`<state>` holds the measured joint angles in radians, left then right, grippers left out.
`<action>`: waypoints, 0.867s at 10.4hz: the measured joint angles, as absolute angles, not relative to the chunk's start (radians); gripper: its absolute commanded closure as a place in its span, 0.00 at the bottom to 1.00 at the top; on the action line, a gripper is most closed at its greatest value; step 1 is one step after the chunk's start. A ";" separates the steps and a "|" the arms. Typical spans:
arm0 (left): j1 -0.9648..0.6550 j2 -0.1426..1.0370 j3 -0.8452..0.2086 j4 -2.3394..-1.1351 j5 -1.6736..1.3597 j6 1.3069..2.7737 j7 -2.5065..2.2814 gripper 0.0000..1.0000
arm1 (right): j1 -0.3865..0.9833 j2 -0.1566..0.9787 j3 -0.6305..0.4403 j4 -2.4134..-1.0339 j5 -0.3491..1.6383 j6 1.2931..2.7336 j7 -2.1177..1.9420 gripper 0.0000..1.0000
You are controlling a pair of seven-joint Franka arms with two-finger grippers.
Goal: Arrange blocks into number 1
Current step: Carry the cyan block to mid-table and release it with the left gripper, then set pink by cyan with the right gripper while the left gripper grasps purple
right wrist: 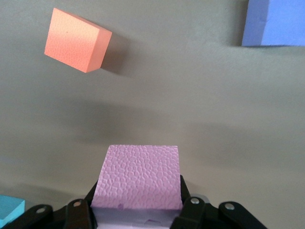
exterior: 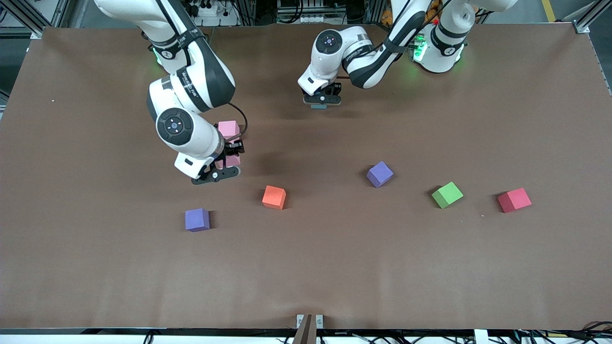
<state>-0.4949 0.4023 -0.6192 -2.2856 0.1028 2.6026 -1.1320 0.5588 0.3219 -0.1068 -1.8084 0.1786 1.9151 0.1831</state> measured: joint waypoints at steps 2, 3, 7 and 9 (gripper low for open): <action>-0.492 0.400 -0.612 -2.230 0.103 2.545 -1.132 0.00 | 0.559 0.322 -0.107 -1.818 0.206 1.918 0.226 0.42; -0.483 0.395 -0.608 -2.184 0.108 2.499 -1.132 0.00 | 0.561 0.322 -0.107 -1.822 0.215 1.924 0.247 0.42; -0.315 0.357 -0.582 -2.092 0.212 2.431 -1.074 0.00 | 0.635 0.326 -0.106 -1.831 0.219 1.964 0.360 0.42; -0.276 0.357 -0.515 -2.086 0.209 2.430 -1.080 0.00 | 0.684 0.339 -0.112 -1.831 0.219 1.974 0.404 0.42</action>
<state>-0.2760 0.3571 -0.5146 -2.0858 0.2090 2.4305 -1.0798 0.6843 0.3385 -0.1118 -1.8310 0.2192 1.9740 0.4044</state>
